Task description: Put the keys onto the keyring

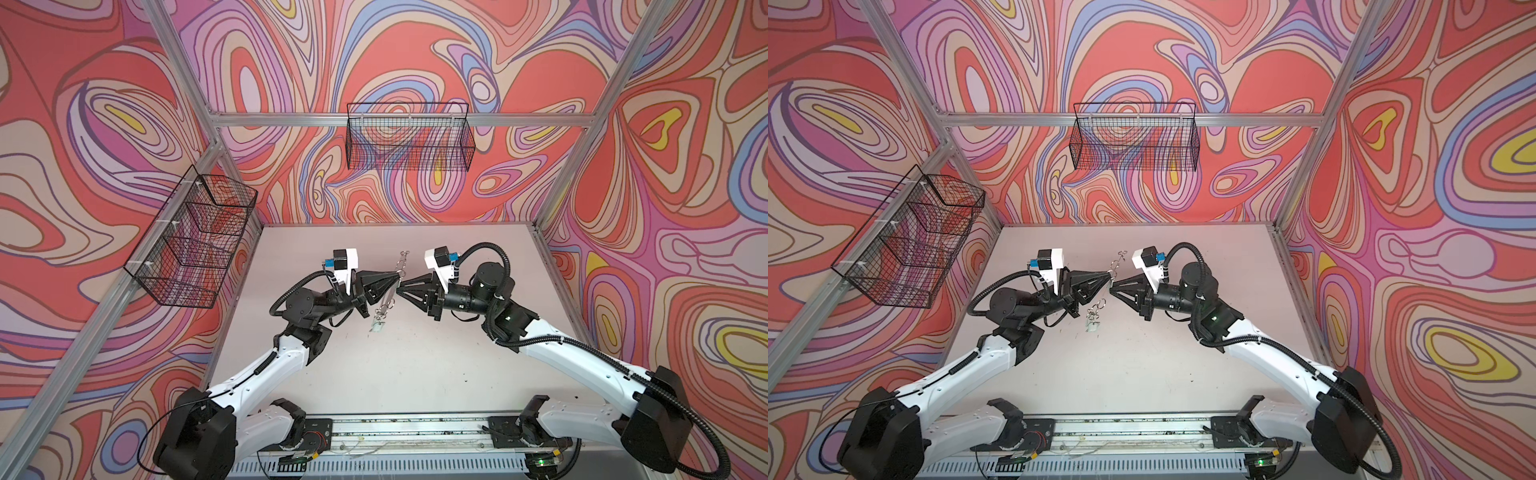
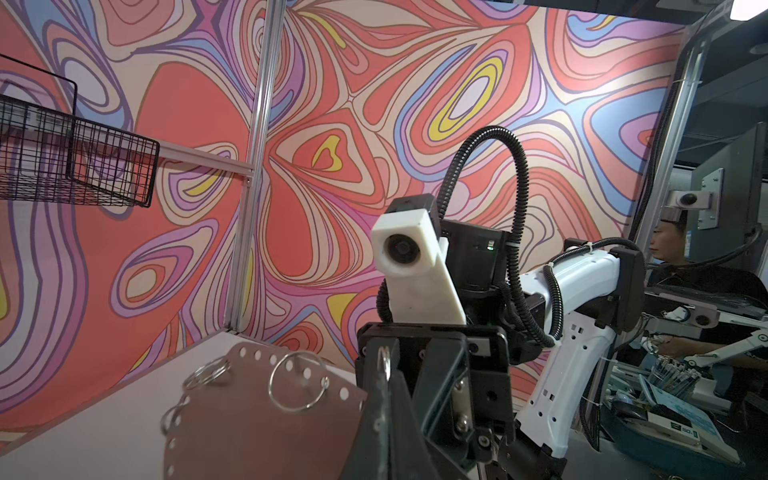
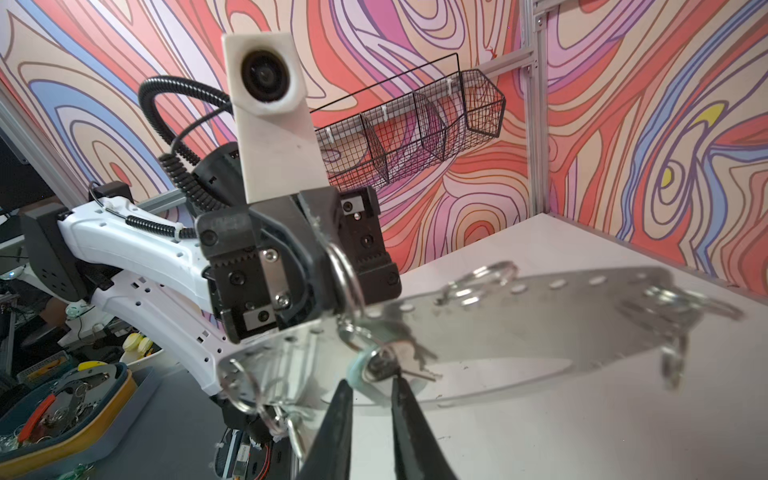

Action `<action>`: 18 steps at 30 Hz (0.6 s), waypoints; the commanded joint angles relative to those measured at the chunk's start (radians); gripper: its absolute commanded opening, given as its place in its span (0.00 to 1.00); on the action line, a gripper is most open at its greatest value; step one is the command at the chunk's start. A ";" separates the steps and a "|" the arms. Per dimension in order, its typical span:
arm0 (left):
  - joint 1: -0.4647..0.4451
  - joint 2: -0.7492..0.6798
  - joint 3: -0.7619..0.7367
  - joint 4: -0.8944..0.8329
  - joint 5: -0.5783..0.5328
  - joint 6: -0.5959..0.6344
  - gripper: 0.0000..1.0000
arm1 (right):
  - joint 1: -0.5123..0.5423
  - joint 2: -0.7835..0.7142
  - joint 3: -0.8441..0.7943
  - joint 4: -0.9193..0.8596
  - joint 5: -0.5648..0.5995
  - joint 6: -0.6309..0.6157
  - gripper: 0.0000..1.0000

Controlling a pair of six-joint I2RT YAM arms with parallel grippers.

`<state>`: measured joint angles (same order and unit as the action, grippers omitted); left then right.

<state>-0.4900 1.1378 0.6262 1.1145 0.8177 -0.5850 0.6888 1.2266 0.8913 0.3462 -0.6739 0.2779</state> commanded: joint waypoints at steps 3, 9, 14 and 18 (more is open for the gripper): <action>-0.007 -0.018 -0.013 0.127 -0.011 -0.026 0.00 | 0.003 -0.013 -0.032 0.096 -0.009 0.042 0.24; -0.007 -0.015 -0.016 0.165 -0.013 -0.043 0.00 | -0.010 -0.083 -0.102 0.168 0.007 0.085 0.24; -0.007 -0.013 -0.011 0.181 -0.008 -0.051 0.00 | -0.081 -0.107 -0.157 0.347 0.000 0.235 0.24; -0.008 -0.011 -0.011 0.185 -0.002 -0.057 0.00 | -0.098 -0.077 -0.157 0.483 -0.042 0.336 0.27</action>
<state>-0.4923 1.1366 0.6167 1.2015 0.8108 -0.6197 0.5945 1.1381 0.7361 0.6693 -0.6800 0.5041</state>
